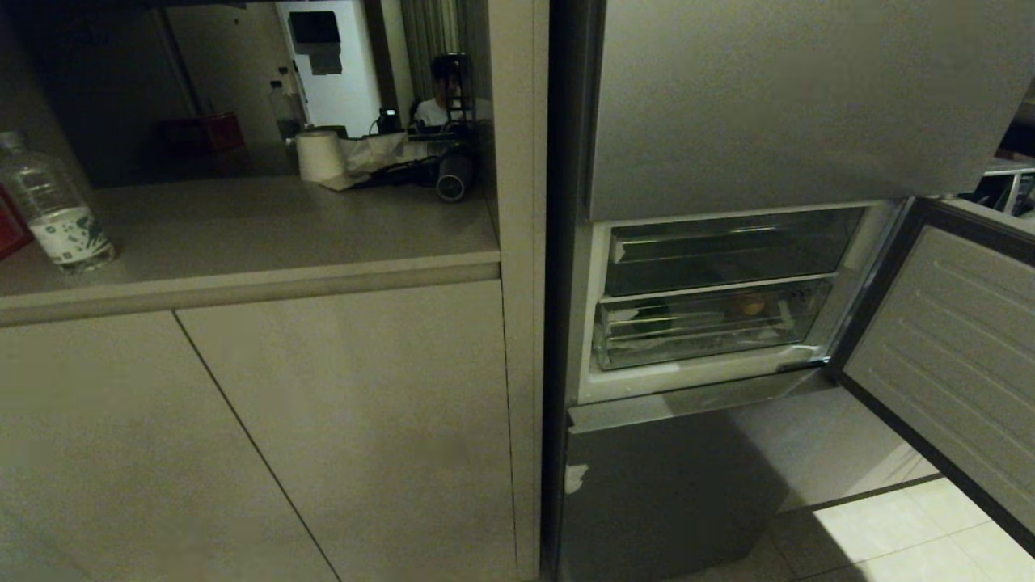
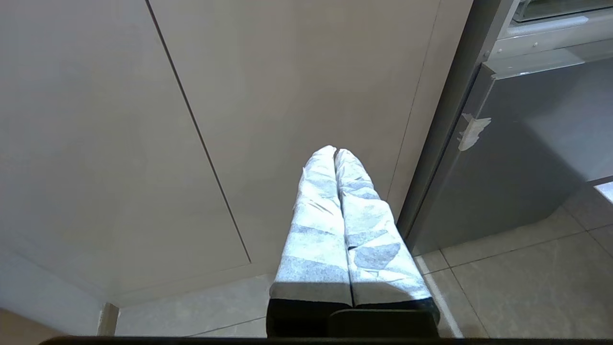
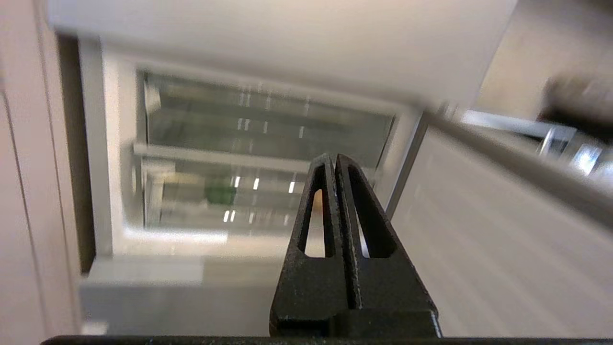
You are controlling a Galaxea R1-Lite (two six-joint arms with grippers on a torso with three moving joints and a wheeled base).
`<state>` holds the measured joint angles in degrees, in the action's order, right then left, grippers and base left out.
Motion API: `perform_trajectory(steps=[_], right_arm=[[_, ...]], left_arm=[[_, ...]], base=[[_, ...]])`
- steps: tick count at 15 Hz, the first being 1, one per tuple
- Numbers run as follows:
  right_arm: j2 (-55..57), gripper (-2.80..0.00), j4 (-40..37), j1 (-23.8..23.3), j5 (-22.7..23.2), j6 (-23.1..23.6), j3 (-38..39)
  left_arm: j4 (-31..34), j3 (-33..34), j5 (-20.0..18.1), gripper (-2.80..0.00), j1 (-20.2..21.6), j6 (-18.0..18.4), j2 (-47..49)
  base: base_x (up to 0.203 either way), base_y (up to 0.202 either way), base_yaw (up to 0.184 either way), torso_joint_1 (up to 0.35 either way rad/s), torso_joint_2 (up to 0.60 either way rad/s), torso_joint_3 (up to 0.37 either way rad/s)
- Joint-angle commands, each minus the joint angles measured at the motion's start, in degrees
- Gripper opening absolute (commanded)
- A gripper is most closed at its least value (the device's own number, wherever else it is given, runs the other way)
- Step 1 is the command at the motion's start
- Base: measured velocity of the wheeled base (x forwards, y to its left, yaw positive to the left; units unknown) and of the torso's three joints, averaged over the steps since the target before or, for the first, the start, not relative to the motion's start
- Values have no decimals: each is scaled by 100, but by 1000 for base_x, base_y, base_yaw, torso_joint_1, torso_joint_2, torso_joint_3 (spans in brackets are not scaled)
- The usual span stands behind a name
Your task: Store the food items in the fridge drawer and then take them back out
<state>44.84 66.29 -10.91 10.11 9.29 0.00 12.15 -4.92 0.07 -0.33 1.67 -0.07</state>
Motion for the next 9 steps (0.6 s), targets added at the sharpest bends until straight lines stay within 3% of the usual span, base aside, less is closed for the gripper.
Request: perform_trajectory(steps=[1,3,7,9], right_arm=[[-903,-280,-66,55,-1,-3,176],[-1775,-280,-989,285,-5,23,176],[-2820,-280,-4966,1044,-530,-6,176],[-3116,-280,-6041,1293,-746,-68,176]], left_arm=[[6,0,1,-280,-2,0,7],[6,0,1,-280,-2,0,7],[6,0,1,-280,-2,0,7],[6,0,1,-280,-2,0,7]], base=[[0,0,0,0,0,0],[0,0,0,0,0,0],[0,0,0,0,0,0],[0,0,0,0,0,0]])
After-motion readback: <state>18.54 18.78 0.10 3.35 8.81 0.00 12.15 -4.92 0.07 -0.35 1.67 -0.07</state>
